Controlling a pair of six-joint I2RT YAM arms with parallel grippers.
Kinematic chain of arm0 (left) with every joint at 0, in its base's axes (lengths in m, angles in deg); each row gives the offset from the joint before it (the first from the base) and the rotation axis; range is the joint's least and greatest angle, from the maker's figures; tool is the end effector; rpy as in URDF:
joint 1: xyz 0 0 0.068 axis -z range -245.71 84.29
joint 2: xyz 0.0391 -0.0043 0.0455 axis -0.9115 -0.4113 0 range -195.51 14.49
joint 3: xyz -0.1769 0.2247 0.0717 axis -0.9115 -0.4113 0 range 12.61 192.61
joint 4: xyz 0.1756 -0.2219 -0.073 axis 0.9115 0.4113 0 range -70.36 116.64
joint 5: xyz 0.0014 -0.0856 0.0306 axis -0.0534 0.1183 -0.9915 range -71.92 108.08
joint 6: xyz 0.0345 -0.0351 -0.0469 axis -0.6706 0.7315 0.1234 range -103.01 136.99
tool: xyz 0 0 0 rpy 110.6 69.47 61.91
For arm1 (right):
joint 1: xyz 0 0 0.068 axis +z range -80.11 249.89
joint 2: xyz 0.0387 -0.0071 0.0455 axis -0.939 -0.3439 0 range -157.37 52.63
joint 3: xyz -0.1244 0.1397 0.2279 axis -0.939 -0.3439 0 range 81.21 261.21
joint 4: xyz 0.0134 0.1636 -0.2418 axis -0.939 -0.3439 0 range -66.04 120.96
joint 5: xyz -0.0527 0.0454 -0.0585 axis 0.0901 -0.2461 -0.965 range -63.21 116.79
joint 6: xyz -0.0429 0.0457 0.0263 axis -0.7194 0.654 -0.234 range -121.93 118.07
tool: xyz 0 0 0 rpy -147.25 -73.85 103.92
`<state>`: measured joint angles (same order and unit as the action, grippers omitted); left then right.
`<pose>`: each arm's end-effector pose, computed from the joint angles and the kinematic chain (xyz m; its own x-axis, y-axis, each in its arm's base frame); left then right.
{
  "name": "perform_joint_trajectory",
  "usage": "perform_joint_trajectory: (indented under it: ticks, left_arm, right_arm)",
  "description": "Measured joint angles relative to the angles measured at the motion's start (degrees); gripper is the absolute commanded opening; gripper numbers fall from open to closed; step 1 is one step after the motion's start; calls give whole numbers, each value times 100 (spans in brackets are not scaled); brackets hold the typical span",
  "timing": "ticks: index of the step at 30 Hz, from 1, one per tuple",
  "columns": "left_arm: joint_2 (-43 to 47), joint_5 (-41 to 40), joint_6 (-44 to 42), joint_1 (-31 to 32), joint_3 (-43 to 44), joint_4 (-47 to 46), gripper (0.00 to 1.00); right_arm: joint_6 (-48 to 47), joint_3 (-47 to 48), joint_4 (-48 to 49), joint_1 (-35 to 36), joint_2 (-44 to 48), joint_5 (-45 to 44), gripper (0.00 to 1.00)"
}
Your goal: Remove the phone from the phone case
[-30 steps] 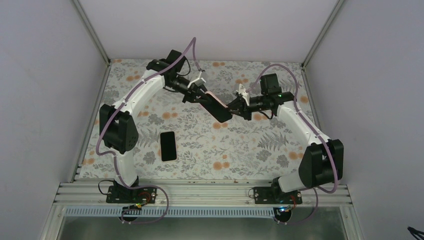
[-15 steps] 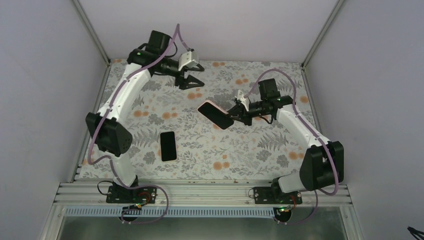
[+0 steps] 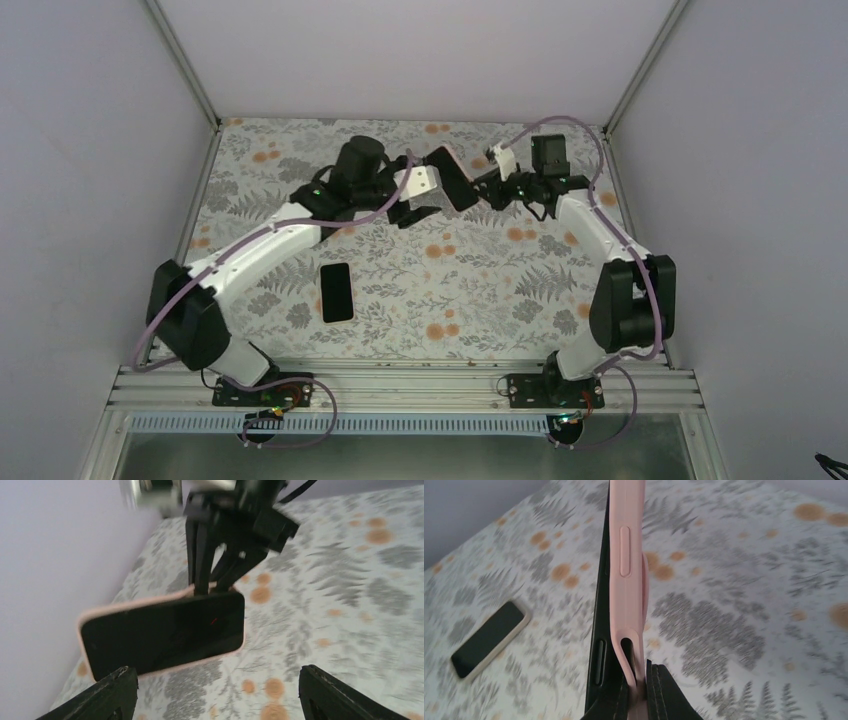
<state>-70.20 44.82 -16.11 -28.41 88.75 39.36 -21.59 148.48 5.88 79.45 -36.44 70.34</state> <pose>0.2914 -0.2529 0.3590 0.1521 0.4973 -0.8542 0.9231 0.2373 0.3025 0.3616 0.0992 0.2700 -0.4811 -0.3284 -0.8129 -0.7929 0.5585 0.2437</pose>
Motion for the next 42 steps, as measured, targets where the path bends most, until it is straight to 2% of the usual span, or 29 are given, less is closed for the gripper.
perform_joint_trajectory:
  ticks: [6,12,22,42]
  left_arm:
    - [-813,-1626,695,177,-197,-1467,79]
    - [-1104,-2378,1342,199,-179,-2457,79]
    - [-1982,-2444,1759,575,199,-3010,79]
    - [-2468,-2975,1788,595,133,-3556,79]
  right_arm:
    - [1567,378,866,4,-293,-999,4]
    - [2653,553,1333,17,-579,-1617,3]
    - [3536,793,1554,245,-1419,-1792,3]
    - [4164,1150,1775,273,-1436,-1786,3]
